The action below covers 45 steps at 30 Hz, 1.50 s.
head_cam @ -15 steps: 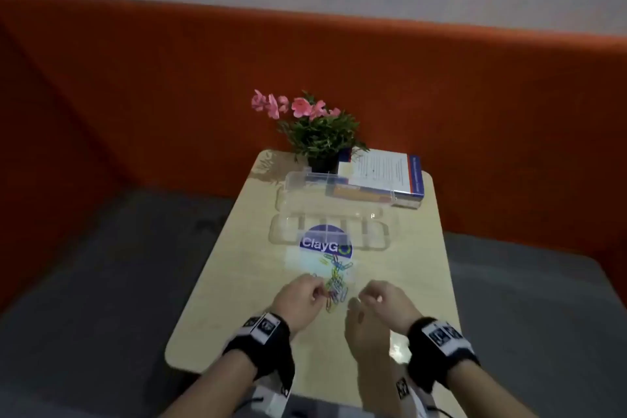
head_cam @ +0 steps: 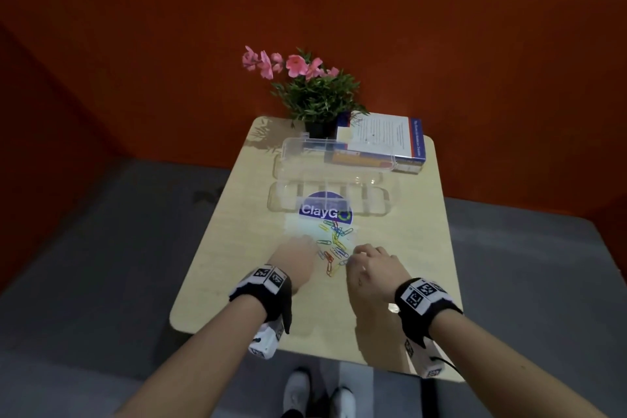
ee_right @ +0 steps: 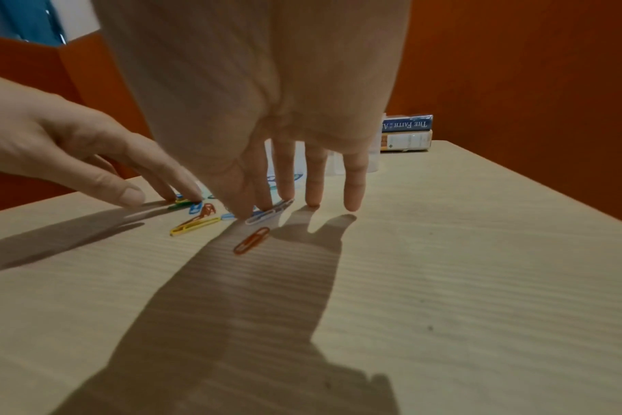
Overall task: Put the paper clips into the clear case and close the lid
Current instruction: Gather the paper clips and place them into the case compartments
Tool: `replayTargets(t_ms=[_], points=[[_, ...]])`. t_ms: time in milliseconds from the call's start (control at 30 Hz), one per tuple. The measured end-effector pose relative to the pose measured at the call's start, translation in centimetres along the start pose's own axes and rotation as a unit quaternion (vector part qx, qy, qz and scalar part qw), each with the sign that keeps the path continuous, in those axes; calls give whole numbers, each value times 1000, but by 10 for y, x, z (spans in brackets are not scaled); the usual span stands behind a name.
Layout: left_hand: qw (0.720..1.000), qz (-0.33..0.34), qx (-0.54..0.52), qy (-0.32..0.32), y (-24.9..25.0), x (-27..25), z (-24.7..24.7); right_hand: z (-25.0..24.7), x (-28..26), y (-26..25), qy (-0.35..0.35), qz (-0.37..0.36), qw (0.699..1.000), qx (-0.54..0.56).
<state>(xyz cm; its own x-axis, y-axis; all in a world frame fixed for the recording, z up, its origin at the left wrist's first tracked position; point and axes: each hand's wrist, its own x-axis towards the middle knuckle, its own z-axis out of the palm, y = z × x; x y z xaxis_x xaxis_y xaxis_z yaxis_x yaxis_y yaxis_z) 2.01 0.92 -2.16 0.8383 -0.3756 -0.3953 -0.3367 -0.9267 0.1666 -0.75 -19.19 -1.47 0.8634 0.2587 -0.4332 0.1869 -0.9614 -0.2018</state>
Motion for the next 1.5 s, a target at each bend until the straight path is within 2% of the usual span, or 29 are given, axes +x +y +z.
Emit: replayTargets(t_ms=[100,167,267,333,467,567,667,733,867,967,1133,1367,1500], points=[[999,-18,-6,44,-1,-1,2,5,0,-3,59,23,998,14],[997,-7,-24,75,3,-1,6,7,3,-11,75,5,997,30],[997,44,-38,49,11,-3,16,9,5,-21,21,-43,999,1],[998,51,-27,36,12,-5,19,8,3,-19,10,-46,999,-5],[997,48,-27,60,9,-9,16,2,-7,-8,43,-14,999,13],[991,8,-84,107,7,-4,11,-5,-7,-4,98,26,992,74],[986,-14,-100,130,11,12,2,-10,10,6,93,69,984,135],[990,-20,-75,121,14,22,-3,-13,27,8,79,74,984,139],[997,-17,5,78,22,39,-11,-22,58,-3,107,70,980,151],[997,-20,40,57,27,46,-13,-29,75,-11,101,62,985,125],[998,-27,35,51,26,46,-10,-26,83,-13,107,61,991,55],[994,27,90,64,19,48,-10,-19,80,-12,112,37,993,-19],[996,35,49,64,17,53,-15,-19,79,-13,91,22,995,-19]])
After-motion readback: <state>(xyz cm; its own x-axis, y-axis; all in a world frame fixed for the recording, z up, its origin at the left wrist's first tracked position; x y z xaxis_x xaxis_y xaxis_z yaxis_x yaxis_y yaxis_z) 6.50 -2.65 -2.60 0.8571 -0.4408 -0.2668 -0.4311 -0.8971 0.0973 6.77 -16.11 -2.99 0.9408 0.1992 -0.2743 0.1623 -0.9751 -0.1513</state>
